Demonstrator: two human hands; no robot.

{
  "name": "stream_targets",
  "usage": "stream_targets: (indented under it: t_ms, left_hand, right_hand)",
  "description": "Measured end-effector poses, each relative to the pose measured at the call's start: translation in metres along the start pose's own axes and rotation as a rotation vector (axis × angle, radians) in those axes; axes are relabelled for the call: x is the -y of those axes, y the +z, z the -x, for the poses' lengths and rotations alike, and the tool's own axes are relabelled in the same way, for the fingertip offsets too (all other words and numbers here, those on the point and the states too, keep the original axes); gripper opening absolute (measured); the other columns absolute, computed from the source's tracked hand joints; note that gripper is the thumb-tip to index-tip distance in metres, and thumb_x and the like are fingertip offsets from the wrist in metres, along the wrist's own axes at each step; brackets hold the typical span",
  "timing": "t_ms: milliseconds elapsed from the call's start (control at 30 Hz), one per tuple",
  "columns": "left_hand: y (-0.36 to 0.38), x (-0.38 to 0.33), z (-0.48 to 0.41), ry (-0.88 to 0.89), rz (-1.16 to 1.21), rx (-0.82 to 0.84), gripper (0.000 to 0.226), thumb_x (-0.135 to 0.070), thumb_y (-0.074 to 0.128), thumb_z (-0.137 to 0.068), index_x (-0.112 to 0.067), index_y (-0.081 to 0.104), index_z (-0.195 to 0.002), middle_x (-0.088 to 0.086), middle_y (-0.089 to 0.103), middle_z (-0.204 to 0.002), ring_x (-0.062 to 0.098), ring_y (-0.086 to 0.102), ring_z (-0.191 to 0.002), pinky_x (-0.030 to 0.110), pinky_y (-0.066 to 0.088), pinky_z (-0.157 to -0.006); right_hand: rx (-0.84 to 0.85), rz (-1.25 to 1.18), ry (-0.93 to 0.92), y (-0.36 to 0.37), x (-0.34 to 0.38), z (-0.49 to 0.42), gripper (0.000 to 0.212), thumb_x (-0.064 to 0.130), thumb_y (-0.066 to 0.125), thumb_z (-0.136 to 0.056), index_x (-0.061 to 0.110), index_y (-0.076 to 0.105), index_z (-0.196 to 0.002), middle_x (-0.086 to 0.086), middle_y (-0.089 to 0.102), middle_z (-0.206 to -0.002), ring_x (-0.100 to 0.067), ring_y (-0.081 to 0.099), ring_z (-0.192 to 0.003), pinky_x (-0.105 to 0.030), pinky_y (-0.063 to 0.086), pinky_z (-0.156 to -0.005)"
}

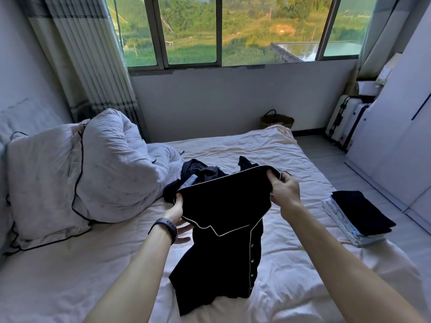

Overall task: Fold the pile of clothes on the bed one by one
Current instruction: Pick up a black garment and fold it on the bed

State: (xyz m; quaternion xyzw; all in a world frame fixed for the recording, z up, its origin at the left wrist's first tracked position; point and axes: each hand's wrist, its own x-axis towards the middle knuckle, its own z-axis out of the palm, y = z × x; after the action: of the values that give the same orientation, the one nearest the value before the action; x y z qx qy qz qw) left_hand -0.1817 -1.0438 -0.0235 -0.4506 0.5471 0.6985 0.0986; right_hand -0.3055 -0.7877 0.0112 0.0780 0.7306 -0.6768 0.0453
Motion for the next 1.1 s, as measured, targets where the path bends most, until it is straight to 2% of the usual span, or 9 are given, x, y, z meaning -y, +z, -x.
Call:
stream_targets:
  t_ms: [233,467,667,733,800,867,967,1033,1100]
  left_hand:
    - [-0.011,-0.006,0.009,-0.118,0.066,-0.009,0.052,-0.071,0.064,-0.080,-0.020,0.056,-0.079,-0.004,0.052,-0.077,0.015,0.056,-0.073,0.044,0.045,-0.081]
    - [-0.008,0.005,0.002,0.066,0.263,0.197,0.036,-0.057,0.050,-0.097,-0.027,0.061,-0.113,0.004,0.068,-0.108,0.023,0.063,-0.111,0.052,0.046,-0.095]
    - [0.003,0.010,0.010,0.078,0.555,0.283,0.037,-0.028,0.040,-0.107,-0.005,0.064,-0.090,0.011,0.073,-0.073,0.021,0.073,-0.065,0.034,0.060,-0.055]
    - [-0.008,0.012,0.007,0.061,0.553,0.320,0.032,-0.018,0.042,-0.103,-0.001,0.068,-0.095,0.013,0.075,-0.086,0.023,0.075,-0.075,0.034,0.061,-0.059]
    - [-0.023,0.012,0.002,0.047,0.594,0.385,0.029,-0.009,0.058,-0.091,-0.002,0.064,-0.119,0.015,0.069,-0.122,0.026,0.069,-0.109,0.040,0.060,-0.084]
    - [-0.036,0.014,-0.005,0.045,0.592,0.392,0.063,-0.002,0.083,-0.066,-0.010,0.062,-0.125,0.015,0.062,-0.134,0.030,0.063,-0.120,0.046,0.054,-0.096]
    - [-0.033,0.013,0.001,0.052,0.330,0.409,0.010,-0.018,0.068,-0.089,-0.010,0.067,-0.096,0.014,0.067,-0.110,0.027,0.069,-0.097,0.041,0.054,-0.096]
    - [-0.032,0.009,0.006,0.137,-0.057,0.301,0.024,-0.021,0.062,-0.097,-0.011,0.072,-0.078,0.010,0.068,-0.086,0.018,0.069,-0.068,0.030,0.058,-0.068]
    - [-0.033,0.004,0.010,0.249,-0.458,0.161,0.009,-0.022,0.077,-0.086,-0.013,0.074,-0.086,0.005,0.069,-0.082,0.013,0.065,-0.061,0.024,0.051,-0.053]
  right_hand:
    - [0.052,-0.078,0.201,-0.010,-0.017,-0.005,0.024,0.025,0.059,-0.103,0.020,0.056,-0.079,-0.002,0.060,-0.077,-0.016,0.056,-0.067,-0.029,0.046,-0.064]
    - [0.075,-0.168,0.411,-0.027,-0.038,-0.003,0.014,0.031,0.058,-0.103,0.021,0.059,-0.092,0.002,0.062,-0.082,-0.014,0.059,-0.073,-0.031,0.044,-0.064]
    - [0.010,-0.230,0.569,-0.042,-0.064,0.002,0.011,0.029,0.060,-0.100,0.022,0.060,-0.091,0.003,0.059,-0.076,-0.013,0.055,-0.069,-0.029,0.042,-0.058]
    - [-0.026,-0.212,0.623,-0.053,-0.074,0.003,0.011,0.020,0.059,-0.096,0.023,0.059,-0.085,0.005,0.058,-0.061,-0.012,0.053,-0.061,-0.025,0.041,-0.055]
    - [-0.047,-0.209,0.674,-0.066,-0.088,0.006,0.020,0.009,0.051,-0.092,0.020,0.057,-0.076,0.004,0.053,-0.045,-0.012,0.048,-0.052,-0.023,0.040,-0.051]
    - [-0.023,-0.207,0.696,-0.071,-0.096,0.016,0.019,0.006,0.051,-0.092,0.019,0.055,-0.078,0.003,0.051,-0.046,-0.012,0.043,-0.051,-0.022,0.041,-0.051]
    - [0.060,-0.102,0.551,-0.066,-0.101,0.030,0.018,0.012,0.059,-0.094,0.027,0.055,-0.103,-0.002,0.058,-0.079,-0.017,0.048,-0.066,-0.028,0.041,-0.059]
    - [0.133,0.067,0.373,-0.062,-0.103,0.036,0.016,0.021,0.065,-0.094,0.030,0.062,-0.107,0.000,0.062,-0.094,-0.016,0.052,-0.072,-0.027,0.041,-0.060]
    - [0.271,0.329,0.141,-0.059,-0.106,0.042,0.017,0.035,0.075,-0.089,0.026,0.070,-0.103,0.004,0.066,-0.096,-0.012,0.060,-0.076,-0.025,0.045,-0.061]
